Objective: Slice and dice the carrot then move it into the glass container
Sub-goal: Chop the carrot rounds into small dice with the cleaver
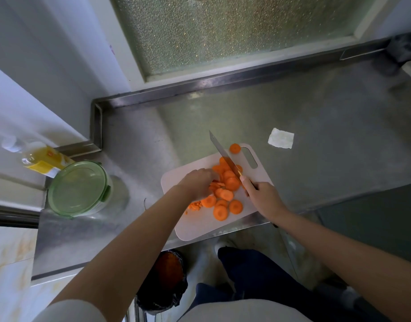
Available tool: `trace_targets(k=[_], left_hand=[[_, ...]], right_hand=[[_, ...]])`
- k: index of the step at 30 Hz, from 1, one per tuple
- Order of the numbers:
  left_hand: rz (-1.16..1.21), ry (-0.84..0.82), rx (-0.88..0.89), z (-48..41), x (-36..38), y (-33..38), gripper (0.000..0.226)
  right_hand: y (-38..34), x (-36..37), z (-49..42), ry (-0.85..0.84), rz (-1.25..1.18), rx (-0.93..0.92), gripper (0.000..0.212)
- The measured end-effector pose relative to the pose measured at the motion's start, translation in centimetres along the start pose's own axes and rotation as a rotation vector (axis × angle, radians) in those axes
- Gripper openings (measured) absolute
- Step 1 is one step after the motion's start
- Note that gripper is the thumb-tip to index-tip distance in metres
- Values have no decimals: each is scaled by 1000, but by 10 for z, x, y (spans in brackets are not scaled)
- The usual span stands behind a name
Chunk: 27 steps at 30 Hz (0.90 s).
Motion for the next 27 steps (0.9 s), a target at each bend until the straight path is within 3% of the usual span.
trace_targets(k=[11, 16, 19, 23, 27], left_hand=[[0, 183, -67, 6, -14, -2, 28], [358, 578, -163, 41, -43, -38, 19], [596, 840, -306, 85, -49, -75, 9], [793, 959, -522, 134, -28, -111, 7], [900, 1027, -630, 166, -8, -125, 8]], right_hand=[[-3, 0, 3, 4, -17, 1, 62], [-14, 0, 12, 20, -16, -64, 55], [-14, 18, 21, -76, -76, -49, 58], [-17, 56, 36, -234, -145, -1, 58], [-22, 95, 53, -351, -148, 54, 55]])
Point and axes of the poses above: each hand's wrist, its own z-axis away from the middle knuckle, its own x-axis out of the palm, y = z × x, the point moved 10 cm from there along -z, towards the middle knuckle, and after that the axes turned 2 degrees about y, right-handed, at the moved point
